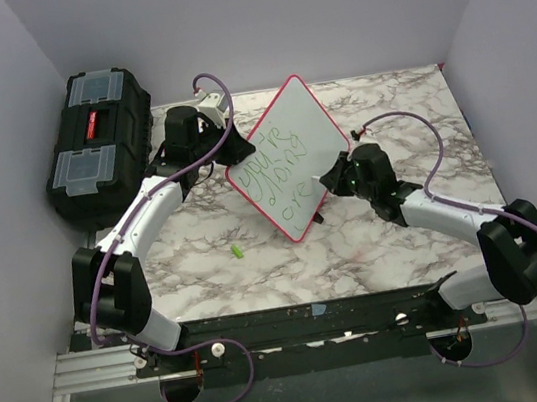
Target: Write a sentence on the whiteboard
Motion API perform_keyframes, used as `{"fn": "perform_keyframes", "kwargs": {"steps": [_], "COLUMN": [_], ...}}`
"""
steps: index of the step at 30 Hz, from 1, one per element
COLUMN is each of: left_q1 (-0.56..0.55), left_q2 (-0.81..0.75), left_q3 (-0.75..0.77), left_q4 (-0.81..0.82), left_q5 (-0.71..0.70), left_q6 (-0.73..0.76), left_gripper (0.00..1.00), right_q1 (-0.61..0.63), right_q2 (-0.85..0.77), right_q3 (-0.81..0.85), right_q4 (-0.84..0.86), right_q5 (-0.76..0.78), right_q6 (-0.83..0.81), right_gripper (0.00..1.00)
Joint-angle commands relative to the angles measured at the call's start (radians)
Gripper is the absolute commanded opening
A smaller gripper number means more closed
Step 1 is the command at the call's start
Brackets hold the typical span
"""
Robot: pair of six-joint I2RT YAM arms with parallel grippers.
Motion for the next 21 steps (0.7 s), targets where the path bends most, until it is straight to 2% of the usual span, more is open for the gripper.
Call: {"fn": "perform_keyframes", "kwargs": {"steps": [1,11,21], "left_q1": [-0.037,-0.037,-0.037], "left_q2": [0.041,0.044,0.044], "left_q3": [-0.024,-0.024,-0.023], "left_q4": [-0.138,-0.137,-0.134], "left_q5": [0.046,0.048,0.048], "left_q6": [0.105,0.104,0.102], "left_gripper": [0.00,0.00,0.00], "right_q1": [-0.004,-0.005,-0.005], "right_q2": [0.022,0.042,0.040], "right_q3": [0.030,0.009,-0.029], "right_q4": [0.036,0.060,0.037], "right_q5": [-0.057,-0.166,-0.206], "right_q6": [0.005,-0.004,-0.010], "right_gripper": [0.01,0.01,0.01]}}
